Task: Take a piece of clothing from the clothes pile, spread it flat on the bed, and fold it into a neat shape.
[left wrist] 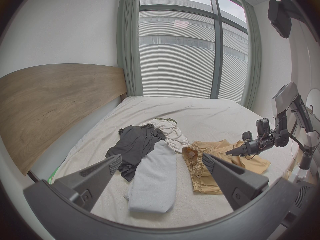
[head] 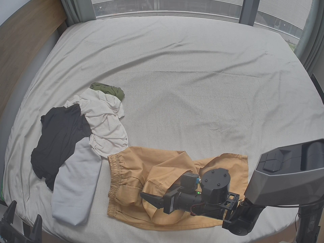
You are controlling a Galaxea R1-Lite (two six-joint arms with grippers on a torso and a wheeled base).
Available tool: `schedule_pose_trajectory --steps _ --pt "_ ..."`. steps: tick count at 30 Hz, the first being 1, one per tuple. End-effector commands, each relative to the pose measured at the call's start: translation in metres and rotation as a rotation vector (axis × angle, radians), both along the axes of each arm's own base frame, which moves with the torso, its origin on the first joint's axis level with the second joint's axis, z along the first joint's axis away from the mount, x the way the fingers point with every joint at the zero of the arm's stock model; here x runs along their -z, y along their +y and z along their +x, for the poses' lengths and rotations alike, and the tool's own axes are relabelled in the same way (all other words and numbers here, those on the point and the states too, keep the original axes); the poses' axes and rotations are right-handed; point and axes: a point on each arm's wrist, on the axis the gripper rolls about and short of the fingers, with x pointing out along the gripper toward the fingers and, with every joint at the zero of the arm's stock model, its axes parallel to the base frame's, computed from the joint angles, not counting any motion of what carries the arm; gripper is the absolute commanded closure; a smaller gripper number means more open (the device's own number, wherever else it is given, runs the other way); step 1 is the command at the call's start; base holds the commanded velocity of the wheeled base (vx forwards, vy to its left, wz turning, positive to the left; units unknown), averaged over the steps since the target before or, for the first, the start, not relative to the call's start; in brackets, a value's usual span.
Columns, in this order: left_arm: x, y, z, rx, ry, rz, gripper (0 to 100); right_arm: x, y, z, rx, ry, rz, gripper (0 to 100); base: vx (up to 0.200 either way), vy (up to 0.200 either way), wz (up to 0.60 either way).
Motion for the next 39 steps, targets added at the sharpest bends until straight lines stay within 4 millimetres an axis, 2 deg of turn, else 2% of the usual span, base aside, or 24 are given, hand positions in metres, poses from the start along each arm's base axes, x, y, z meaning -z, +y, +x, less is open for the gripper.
schedule_pose_trajectory --steps 1,9,12,13,14,16,19,21,26,32,39 --pt "0.005 0.0 0.0 0.0 0.002 -0.001 0 0.0 -0.001 0.001 0.006 0.004 0.007 100 0.0 0.0 0.0" --pt "0.002 0.0 0.0 0.0 -0.024 0.001 0 -0.007 -0.005 0.001 0.034 -0.007 0.031 100 0.0 0.0 0.0" --pt "-0.062 -0.001 -0.012 0.009 -0.277 0.002 0 -0.016 -0.016 -0.001 0.053 -0.01 0.036 100 0.0 0.0 0.0" --pt "-0.082 -0.001 -0.011 0.024 -0.283 0.002 0 -0.019 -0.02 -0.001 0.061 -0.014 0.04 100 0.0 0.0 0.0" --pt "-0.089 -0.001 -0.009 0.035 -0.274 0.003 0 -0.021 -0.022 -0.001 0.064 -0.014 0.04 100 0.0 0.0 0.0" --pt "-0.093 -0.001 -0.006 0.087 -0.242 0.004 0 -0.023 -0.026 -0.005 0.065 -0.012 0.037 100 0.0 0.0 0.0" --pt "-0.082 -0.002 0.002 0.185 -0.126 0.004 0 -0.032 -0.035 -0.01 0.07 -0.017 0.043 100 0.0 0.0 0.0" --pt "-0.081 -0.003 0.006 0.241 -0.091 -0.029 0 -0.036 -0.041 -0.012 0.078 -0.017 0.045 100 0.0 0.0 0.0" --pt "-0.106 -0.005 0.021 0.295 -0.011 -0.284 0 -0.049 -0.058 -0.017 0.104 -0.026 0.054 100 0.0 0.0 0.0" --pt "-0.109 -0.009 0.041 0.412 0.094 -0.301 0 -0.059 -0.072 -0.026 0.103 -0.038 0.074 100 0.0 0.0 0.0" --pt "-0.112 -0.012 0.07 0.459 0.166 -0.311 0 -0.056 -0.086 -0.033 0.116 -0.017 0.076 100 0.0 0.0 0.0"
